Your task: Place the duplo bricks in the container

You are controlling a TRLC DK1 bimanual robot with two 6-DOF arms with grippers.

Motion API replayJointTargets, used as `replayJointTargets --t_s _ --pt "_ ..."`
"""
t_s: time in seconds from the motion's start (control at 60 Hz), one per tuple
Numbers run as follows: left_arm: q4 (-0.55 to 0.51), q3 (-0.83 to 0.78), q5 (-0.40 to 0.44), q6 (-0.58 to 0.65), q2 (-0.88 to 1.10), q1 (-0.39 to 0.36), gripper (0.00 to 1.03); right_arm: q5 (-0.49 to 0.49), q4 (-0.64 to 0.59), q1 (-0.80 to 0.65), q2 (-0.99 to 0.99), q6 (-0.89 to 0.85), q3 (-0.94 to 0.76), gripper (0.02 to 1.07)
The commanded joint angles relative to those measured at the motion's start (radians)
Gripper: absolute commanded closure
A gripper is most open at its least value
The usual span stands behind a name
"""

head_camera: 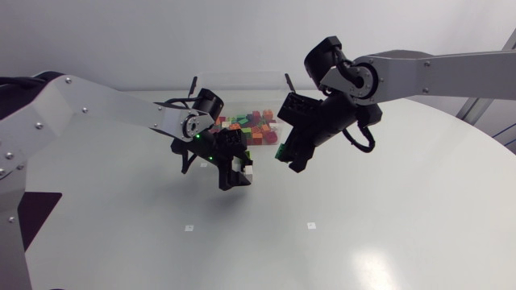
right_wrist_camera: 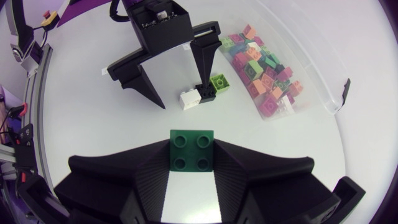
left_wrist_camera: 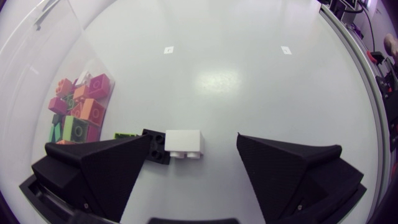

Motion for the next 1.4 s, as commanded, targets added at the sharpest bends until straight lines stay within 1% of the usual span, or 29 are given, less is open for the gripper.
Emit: replayJointTargets --t_s 0.0,0.25,0.433,0.617,0.833,1.017,1.067,1.233,1.267,1.333,1.383 --pt "-0.023 0.017 0.015 0.029 0.034 -0.008 0.07 -0.009 0.006 -0.006 -0.024 0.003 -0.024 0.90" --pt "-0.031 0.009 0.018 0.031 0.041 -0.012 0.07 -0.009 0.006 -0.006 -0.037 0.003 -0.028 0.90" --pt "-0.103 0.006 0.021 0.064 0.029 -0.025 0.07 -0.009 -0.003 -0.006 -0.065 0.003 -0.020 0.90" --pt "-0.106 -0.013 0.041 0.070 0.011 -0.026 0.07 -0.009 -0.004 -0.008 -0.076 0.004 -0.020 0.90" --pt "-0.104 0.064 0.041 0.078 0.089 -0.011 0.08 -0.017 -0.004 -0.008 -0.074 0.004 -0.004 0.90" --pt "-0.106 0.080 0.049 0.077 0.101 -0.005 0.29 -0.034 0.013 -0.008 -0.067 0.029 0.052 0.90" --pt "-0.107 0.081 0.055 0.077 0.101 0.000 0.40 -0.034 0.036 -0.011 -0.057 0.047 0.076 0.90" --pt "-0.130 0.089 0.089 0.077 0.100 0.014 0.64 -0.052 0.062 -0.028 -0.002 0.086 0.170 0.90" --pt "-0.133 0.087 0.089 0.080 0.100 0.014 0.66 -0.055 0.065 -0.032 0.007 0.092 0.184 0.90" --pt "-0.135 0.081 0.092 0.084 0.100 0.015 0.74 -0.061 0.085 -0.040 0.032 0.110 0.216 0.90" --pt "-0.143 0.076 0.096 0.092 0.098 0.015 0.75 -0.066 0.095 -0.045 0.048 0.121 0.242 0.90"
